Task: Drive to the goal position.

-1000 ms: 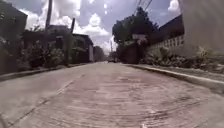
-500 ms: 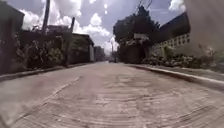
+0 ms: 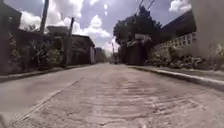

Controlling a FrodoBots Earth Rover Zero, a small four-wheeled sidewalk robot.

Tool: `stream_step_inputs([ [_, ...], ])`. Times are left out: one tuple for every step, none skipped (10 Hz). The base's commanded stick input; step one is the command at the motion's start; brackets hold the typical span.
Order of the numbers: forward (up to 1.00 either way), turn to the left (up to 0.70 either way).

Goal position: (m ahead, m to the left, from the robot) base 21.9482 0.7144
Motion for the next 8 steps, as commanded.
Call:
stream_step_inputs([
  [0.85, 0.0],
  [0.85, 0.0],
  [0.85, 0.0],
  [0.85, 0.0],
  [0.85, 0.0],
  [0.85, 0.0],
  [0.85, 0.0],
  [0.85, 0.0],
])
